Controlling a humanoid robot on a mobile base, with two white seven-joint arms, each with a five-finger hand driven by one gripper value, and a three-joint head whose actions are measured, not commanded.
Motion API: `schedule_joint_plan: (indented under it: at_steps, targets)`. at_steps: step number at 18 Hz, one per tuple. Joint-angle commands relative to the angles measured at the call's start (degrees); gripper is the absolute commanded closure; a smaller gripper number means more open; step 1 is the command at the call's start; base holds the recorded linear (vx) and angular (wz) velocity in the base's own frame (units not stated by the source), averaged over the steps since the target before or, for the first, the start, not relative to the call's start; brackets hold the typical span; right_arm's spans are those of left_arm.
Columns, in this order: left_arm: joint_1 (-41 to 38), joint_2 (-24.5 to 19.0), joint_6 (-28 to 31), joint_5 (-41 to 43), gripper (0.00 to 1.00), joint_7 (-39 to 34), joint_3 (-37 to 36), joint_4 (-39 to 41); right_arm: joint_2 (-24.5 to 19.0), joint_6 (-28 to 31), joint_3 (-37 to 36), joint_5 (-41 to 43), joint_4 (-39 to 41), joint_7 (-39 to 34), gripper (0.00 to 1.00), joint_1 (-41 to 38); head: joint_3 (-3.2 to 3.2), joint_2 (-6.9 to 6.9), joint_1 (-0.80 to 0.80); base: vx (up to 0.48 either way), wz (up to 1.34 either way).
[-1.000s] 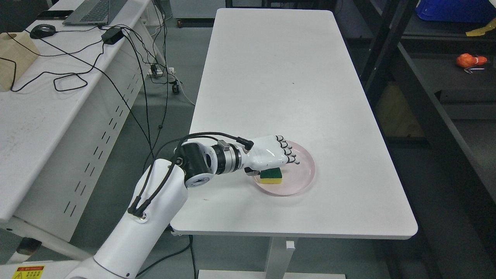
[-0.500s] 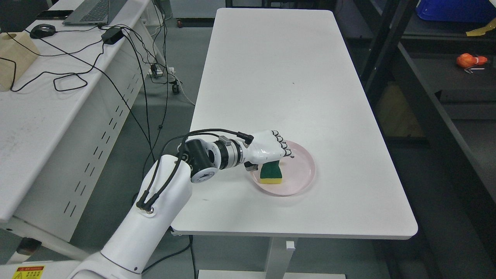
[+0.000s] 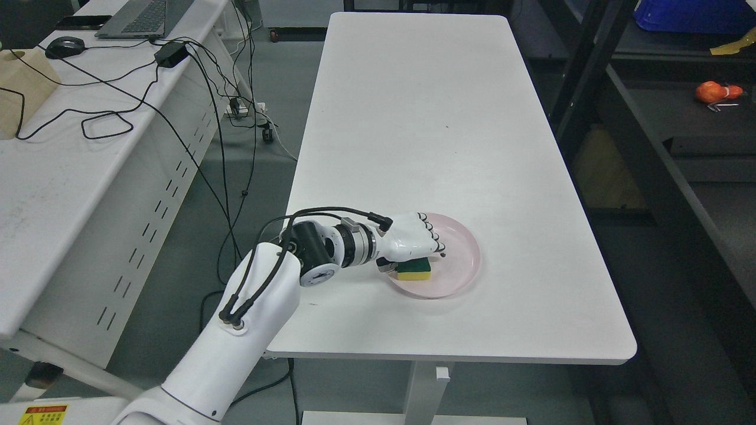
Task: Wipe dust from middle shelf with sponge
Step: 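Close the left hand fingers around the yellow-green sponge on the plate, then lift the sponge off the plate with the left hand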
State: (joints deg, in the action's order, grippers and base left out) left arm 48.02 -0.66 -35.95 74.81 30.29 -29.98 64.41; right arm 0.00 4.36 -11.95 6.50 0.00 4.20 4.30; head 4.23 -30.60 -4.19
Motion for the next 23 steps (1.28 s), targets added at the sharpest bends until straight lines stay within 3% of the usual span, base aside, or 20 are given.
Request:
schedule_joint_plan:
  at_steps: [1, 5, 10, 13, 14, 18, 23]
  targets:
    - [-0.29, -0.34, -0.08, -0.27, 0.41, 0.04, 2.63, -1.3, 1.0, 0.03, 0.0, 0.0, 1.0, 0.02, 0.0, 0.01, 0.0, 0.0, 0.0, 0.0, 0.0]
    - [-0.9, -0.34, -0.08, -1.85, 0.53, -0.32, 8.17, -1.3, 1.0, 0.03, 0.0, 0.0, 1.0, 0.02, 0.0, 0.01, 0.0, 0.0, 0.0, 0.0, 0.0]
    - [-4.33, -0.34, -0.35, -14.05, 0.78, -0.14, 13.62, -1.83, 1.0, 0.03, 0.0, 0.0, 1.0, 0.02, 0.0, 0.01, 0.0, 0.0, 0.0, 0.0, 0.0]
    - [-7.67, -0.34, -0.35, -27.03, 0.97, -0.14, 16.35, -2.09, 1.0, 0.03, 0.0, 0.0, 1.0, 0.02, 0.0, 0.01, 0.0, 0.0, 0.0, 0.0, 0.0]
    - [-8.72, -0.34, -0.17, -37.0, 1.0, -0.31, 17.05, -2.18, 1.0, 0.03, 0.0, 0.0, 1.0, 0.02, 0.0, 0.01, 0.0, 0.0, 0.0, 0.0, 0.0]
    - [-9.0, -0.34, 0.96, -62.72, 1.0, -8.37, 19.95, 2.55, 1.0, 0.03, 0.0, 0.0, 1.0, 0.02, 0.0, 0.01, 0.0, 0.0, 0.0, 0.0, 0.0]
    - [-11.44, -0.34, 7.82, -72.34, 1.0, -19.47, 29.26, 5.64, 1.0, 0.03, 0.0, 0.0, 1.0, 0.02, 0.0, 0.01, 0.0, 0.0, 0.0, 0.0, 0.0]
